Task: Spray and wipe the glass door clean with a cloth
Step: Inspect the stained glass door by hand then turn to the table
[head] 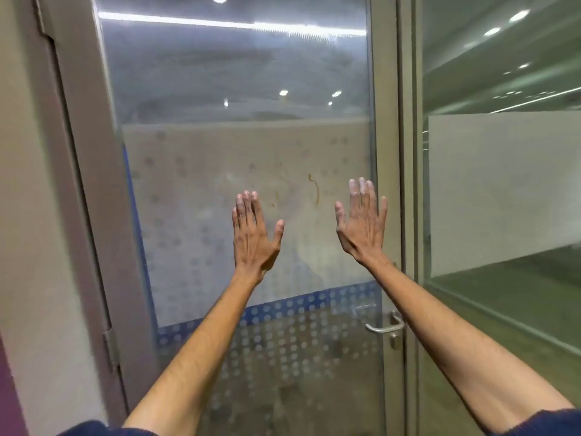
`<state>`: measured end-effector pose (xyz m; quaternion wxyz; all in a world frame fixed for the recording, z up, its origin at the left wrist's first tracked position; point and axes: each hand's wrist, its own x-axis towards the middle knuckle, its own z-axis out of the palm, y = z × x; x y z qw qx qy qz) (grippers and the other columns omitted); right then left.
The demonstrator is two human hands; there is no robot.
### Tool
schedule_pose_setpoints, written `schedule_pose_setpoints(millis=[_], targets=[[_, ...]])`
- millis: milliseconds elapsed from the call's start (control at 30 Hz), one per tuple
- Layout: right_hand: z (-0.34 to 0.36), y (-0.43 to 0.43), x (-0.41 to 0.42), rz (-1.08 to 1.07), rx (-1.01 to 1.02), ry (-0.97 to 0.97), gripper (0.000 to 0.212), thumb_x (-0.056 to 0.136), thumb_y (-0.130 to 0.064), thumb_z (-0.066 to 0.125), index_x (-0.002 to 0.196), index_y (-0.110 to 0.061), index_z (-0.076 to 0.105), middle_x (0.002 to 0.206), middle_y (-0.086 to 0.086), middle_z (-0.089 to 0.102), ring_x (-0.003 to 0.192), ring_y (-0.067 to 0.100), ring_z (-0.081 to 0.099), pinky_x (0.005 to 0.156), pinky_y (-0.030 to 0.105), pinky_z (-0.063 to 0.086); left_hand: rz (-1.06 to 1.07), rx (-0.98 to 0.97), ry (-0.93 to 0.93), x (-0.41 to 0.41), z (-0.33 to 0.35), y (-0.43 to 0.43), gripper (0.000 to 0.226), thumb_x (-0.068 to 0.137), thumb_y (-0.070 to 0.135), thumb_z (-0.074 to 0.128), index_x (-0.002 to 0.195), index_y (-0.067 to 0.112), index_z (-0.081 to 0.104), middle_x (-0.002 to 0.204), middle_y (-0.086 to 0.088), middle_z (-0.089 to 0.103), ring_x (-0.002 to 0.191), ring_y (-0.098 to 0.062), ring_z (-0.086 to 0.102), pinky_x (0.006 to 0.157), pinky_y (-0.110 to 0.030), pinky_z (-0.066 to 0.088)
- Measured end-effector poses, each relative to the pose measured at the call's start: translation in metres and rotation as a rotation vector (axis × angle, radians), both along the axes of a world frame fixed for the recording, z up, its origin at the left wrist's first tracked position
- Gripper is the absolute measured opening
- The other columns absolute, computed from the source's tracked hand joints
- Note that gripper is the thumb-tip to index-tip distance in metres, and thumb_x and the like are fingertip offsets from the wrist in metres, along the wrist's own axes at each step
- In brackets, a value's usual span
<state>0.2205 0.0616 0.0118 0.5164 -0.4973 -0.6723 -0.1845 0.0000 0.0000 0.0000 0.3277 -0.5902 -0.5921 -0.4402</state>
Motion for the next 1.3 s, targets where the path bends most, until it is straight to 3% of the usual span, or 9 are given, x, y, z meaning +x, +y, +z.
schedule_pose_setpoints(millis=[200,467,700,800,900,1000,1200,1300], targets=[[-0.049,-0.020,0.049,-0.194,-0.086,-0.021,0.066,0.101,-0.049,0.015,0.159,-0.016,0.013,0.167,0.008,0.009,0.155,0.021,0.002,0.124,0.053,0.003,-0.074,-0.094,0.006,0.052,-0.044,0.007,0.072,0.101,0.043,0.024,0.155,0.002,0.000,0.164,-0.018,-0.002,0.153,-0.030,-0.005,0.125,-0.046,0.000],[-0.096,-0.057,0.140,-0.260,-0.186,-0.016,0.062,0.101,-0.046,0.020,0.159,-0.029,0.007,0.166,0.011,0.012,0.154,0.025,0.005,0.120,0.055,0.002,-0.270,-0.198,0.052,0.140,-0.076,0.002,0.070,0.099,0.036,0.024,0.154,-0.002,0.004,0.163,-0.018,0.013,0.152,-0.033,0.012,0.123,-0.056,0.005],[-0.123,-0.100,0.236,-0.375,-0.277,0.008,0.057,0.104,-0.043,0.025,0.158,-0.031,0.012,0.166,0.013,0.013,0.154,0.026,0.005,0.120,0.058,0.004,-0.466,-0.252,-0.001,0.240,-0.103,-0.023,0.075,0.096,0.036,0.031,0.156,0.003,0.000,0.163,-0.021,0.011,0.152,-0.033,0.010,0.124,-0.051,0.006],[-0.140,-0.123,0.277,-0.412,-0.306,0.028,0.057,0.103,-0.046,0.020,0.158,-0.030,0.014,0.165,0.013,0.015,0.154,0.026,0.007,0.121,0.059,0.007,-0.518,-0.296,-0.017,0.286,-0.124,-0.036,0.075,0.097,0.037,0.033,0.156,0.003,0.000,0.161,-0.022,0.017,0.150,-0.034,0.020,0.122,-0.050,0.015],[-0.159,-0.148,0.322,-0.430,-0.334,0.062,0.056,0.104,-0.046,0.021,0.157,-0.030,0.017,0.165,0.012,0.017,0.153,0.027,0.012,0.120,0.060,0.014,-0.555,-0.344,-0.009,0.335,-0.147,-0.051,0.073,0.101,0.037,0.035,0.156,0.001,0.004,0.148,-0.027,0.042,0.132,-0.038,0.046,0.109,-0.049,0.036],[-0.177,-0.172,0.372,-0.450,-0.375,0.064,0.054,0.105,-0.046,0.023,0.156,-0.031,0.018,0.164,0.012,0.017,0.151,0.029,0.017,0.118,0.062,0.019,-0.570,-0.373,0.025,0.384,-0.166,-0.068,0.069,0.103,0.041,0.031,0.155,0.002,0.007,0.117,-0.026,0.063,0.103,-0.038,0.061,0.091,-0.048,0.044],[-0.217,-0.235,0.474,-0.531,-0.438,0.111,0.054,0.104,-0.046,0.024,0.154,-0.025,0.025,0.162,0.016,0.022,0.144,0.034,0.032,0.112,0.061,0.032,-0.629,-0.463,0.058,0.487,-0.196,-0.114,0.065,0.105,0.041,0.029,0.154,0.001,0.015,0.084,-0.021,0.069,0.077,-0.035,0.064,0.086,-0.048,0.047],[-0.239,-0.269,0.521,-0.582,-0.453,0.148,0.053,0.105,-0.045,0.026,0.152,-0.021,0.029,0.160,0.017,0.025,0.140,0.036,0.038,0.108,0.057,0.036,-0.660,-0.531,0.088,0.541,-0.214,-0.141,0.063,0.106,0.039,0.029,0.154,0.001,0.016,0.081,-0.024,0.069,0.075,-0.038,0.065,0.086,-0.049,0.046]])
